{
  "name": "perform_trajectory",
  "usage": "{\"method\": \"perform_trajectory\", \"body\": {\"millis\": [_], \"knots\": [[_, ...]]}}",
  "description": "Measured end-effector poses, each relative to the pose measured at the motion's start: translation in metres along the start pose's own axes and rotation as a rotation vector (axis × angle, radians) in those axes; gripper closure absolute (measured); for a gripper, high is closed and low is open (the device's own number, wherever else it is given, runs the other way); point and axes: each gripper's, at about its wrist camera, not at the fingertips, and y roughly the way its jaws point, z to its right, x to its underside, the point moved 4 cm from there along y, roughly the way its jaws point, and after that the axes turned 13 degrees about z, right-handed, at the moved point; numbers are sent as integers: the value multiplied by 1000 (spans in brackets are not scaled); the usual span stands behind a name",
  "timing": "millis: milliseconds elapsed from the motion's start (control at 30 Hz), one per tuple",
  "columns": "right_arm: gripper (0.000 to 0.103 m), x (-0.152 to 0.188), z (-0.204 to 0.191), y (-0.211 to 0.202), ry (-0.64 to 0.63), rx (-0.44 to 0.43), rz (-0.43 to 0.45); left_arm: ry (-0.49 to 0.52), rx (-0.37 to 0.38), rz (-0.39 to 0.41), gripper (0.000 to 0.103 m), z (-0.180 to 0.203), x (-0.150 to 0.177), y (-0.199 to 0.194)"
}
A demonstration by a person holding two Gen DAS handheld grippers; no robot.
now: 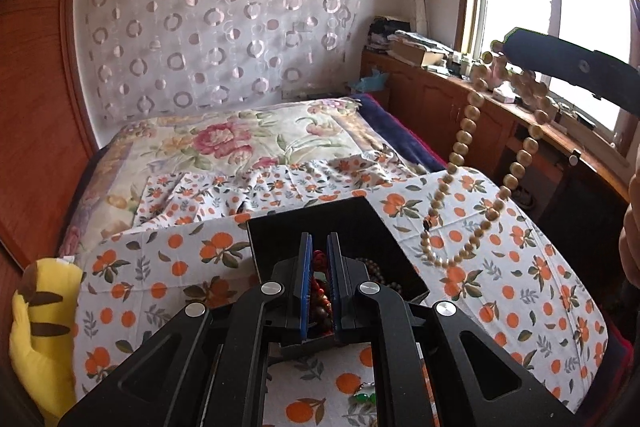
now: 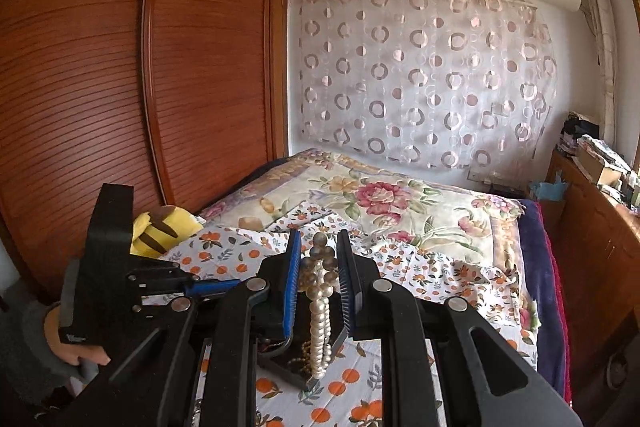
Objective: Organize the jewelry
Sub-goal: 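Carry both necklaces over the black box and release them inside, then withdraw both open tools from the box to the remaining jewelry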
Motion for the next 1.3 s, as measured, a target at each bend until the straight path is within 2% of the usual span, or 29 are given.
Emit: {"method": "perform_trajectory", "body": {"millis": [67,233,300,433,800,867,967,1233,1300], "knots": [[83,1,0,6,-5,0,-5,3,-6,-1,96,0,0,1],[83,1,0,14,-2,1,-11,2,-7,3,86,0,1,-1],[83,1,0,16,-3,2,-7,0,-14,7,75,-2,2,-2],[83,4,-2,23,-1,-4,-17,-13,-23,11,73,-6,6,-9],[83,48,-27,52,-18,-32,-126,-17,-34,16,60,-12,29,-41],[80,57,-29,53,-13,-29,-149,-15,-32,15,56,-12,34,-47],[72,66,-32,52,-25,-18,-159,-17,-25,6,54,-12,43,-54],[72,99,-29,21,13,-27,-192,-17,0,-32,46,-2,74,-72],[72,109,-31,11,17,-24,-205,-16,9,-42,40,2,81,-74]]}}
